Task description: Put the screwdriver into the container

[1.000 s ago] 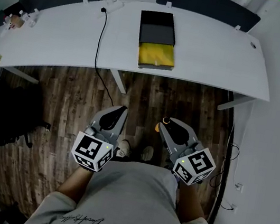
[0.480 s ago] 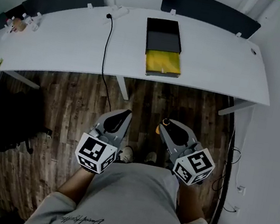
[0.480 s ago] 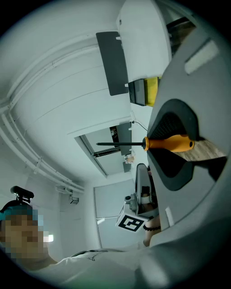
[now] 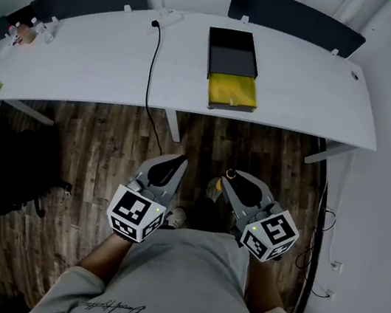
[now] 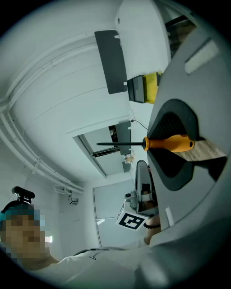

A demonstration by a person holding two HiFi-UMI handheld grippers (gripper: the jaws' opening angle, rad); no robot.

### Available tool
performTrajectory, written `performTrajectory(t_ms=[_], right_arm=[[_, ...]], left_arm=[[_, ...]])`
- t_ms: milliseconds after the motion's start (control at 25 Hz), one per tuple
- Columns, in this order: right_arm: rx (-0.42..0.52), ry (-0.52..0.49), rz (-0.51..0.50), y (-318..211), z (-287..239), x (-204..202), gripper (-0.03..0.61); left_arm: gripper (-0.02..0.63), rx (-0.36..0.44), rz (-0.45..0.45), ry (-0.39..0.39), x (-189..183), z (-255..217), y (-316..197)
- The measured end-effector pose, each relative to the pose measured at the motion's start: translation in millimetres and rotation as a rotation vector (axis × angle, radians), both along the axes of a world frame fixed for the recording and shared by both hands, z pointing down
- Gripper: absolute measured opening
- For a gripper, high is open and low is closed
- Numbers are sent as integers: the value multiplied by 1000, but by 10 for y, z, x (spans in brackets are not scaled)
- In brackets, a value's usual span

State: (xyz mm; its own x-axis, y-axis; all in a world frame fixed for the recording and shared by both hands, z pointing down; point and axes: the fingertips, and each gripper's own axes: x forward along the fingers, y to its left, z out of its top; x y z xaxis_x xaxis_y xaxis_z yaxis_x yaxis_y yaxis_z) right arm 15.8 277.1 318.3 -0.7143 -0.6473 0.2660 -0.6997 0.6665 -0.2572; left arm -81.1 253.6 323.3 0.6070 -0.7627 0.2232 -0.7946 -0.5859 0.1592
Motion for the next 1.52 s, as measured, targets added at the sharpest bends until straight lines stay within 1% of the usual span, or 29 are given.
performTrajectory(t_ms=[160,280,440,720,920,1200,1520], right_arm=[[-2,0,-21,-158,53,-6,84],[-3,-12,-30,-376,108,10,84],[-4,-3,-59,-777,127,33,84],[6,19,-93,-1598,117,179,84],[11,24,-121,-2139,62,284,84],[10,27,-173,-2738,41,389,84],[9,42,-236,-3266,48,506,84]], left_arm=[[1,-3,-15,1,8,43,-150],[2,-8,-29,-4,18,95,-351],[1,-15,-43,-12,65,140,-728],[1,-15,-63,-9,233,145,-1552],[1,-13,-98,-7,309,86,-2052],[1,-20,-146,-6,401,98,-2605],[1,-15,-195,-1,529,98,-3132]])
